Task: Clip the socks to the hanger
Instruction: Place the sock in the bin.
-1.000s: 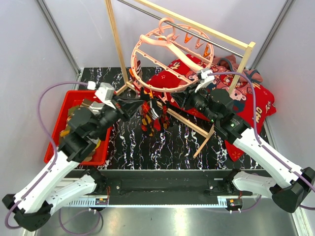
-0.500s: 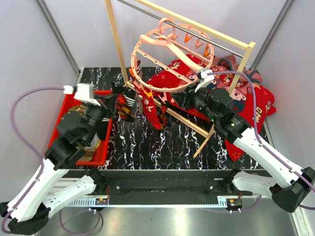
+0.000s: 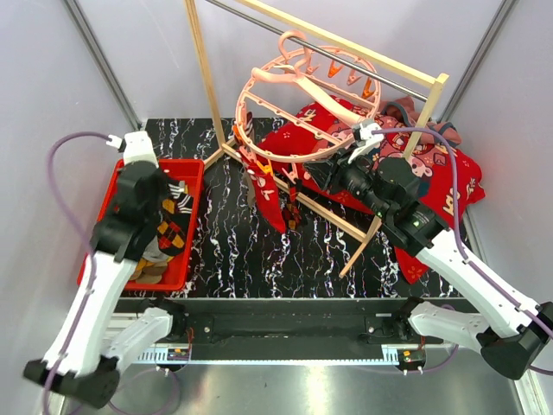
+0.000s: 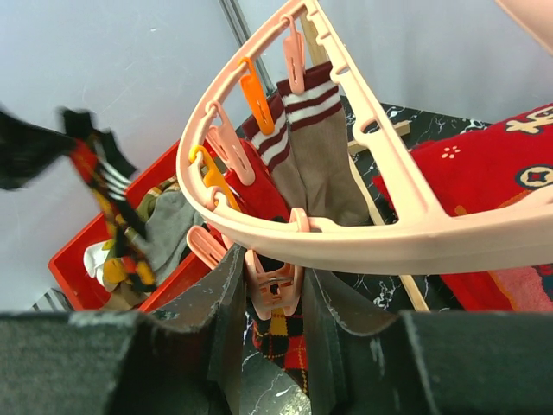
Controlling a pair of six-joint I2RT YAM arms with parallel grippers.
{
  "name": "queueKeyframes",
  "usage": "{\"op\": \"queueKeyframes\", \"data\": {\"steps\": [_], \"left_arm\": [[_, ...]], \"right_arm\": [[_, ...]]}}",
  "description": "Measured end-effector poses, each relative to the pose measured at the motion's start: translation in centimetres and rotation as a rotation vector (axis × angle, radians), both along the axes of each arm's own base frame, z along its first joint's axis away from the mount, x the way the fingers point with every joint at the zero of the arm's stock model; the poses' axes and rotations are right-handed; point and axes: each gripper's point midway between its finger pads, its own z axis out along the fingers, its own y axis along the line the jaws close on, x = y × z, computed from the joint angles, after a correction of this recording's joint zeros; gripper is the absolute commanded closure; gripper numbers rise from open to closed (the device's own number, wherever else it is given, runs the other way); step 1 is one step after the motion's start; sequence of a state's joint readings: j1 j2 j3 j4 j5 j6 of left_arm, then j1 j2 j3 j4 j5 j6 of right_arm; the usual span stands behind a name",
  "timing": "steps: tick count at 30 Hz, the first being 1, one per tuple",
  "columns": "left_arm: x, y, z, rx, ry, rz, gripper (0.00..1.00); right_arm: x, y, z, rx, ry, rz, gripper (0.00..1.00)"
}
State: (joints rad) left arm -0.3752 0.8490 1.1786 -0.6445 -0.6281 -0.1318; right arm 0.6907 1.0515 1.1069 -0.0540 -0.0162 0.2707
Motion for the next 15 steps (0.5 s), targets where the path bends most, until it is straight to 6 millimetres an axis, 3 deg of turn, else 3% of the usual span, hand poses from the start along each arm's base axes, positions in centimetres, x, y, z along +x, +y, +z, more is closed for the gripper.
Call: {"op": "queueKeyframes", "data": {"steps": [3, 6, 15], "left_arm": [[1.6, 3.3, -5.5, 0.031, 0.165, 0.118, 1.00], [3.1, 4.6, -11.0, 0.045, 0.356, 0.158, 0.97], [8.0, 7.2, -21.7, -0.017, 0.703, 0.233, 0.79]], "right_arm": [[-0.1, -0.2, 0.2, -0.005, -0.013, -0.001, 1.00], [-0.2, -0.5, 0.4, -0.014, -0.027, -0.008, 1.00], [-0.1, -0.6, -0.3, -0.046, -0.036, -0.008, 1.00]]}}
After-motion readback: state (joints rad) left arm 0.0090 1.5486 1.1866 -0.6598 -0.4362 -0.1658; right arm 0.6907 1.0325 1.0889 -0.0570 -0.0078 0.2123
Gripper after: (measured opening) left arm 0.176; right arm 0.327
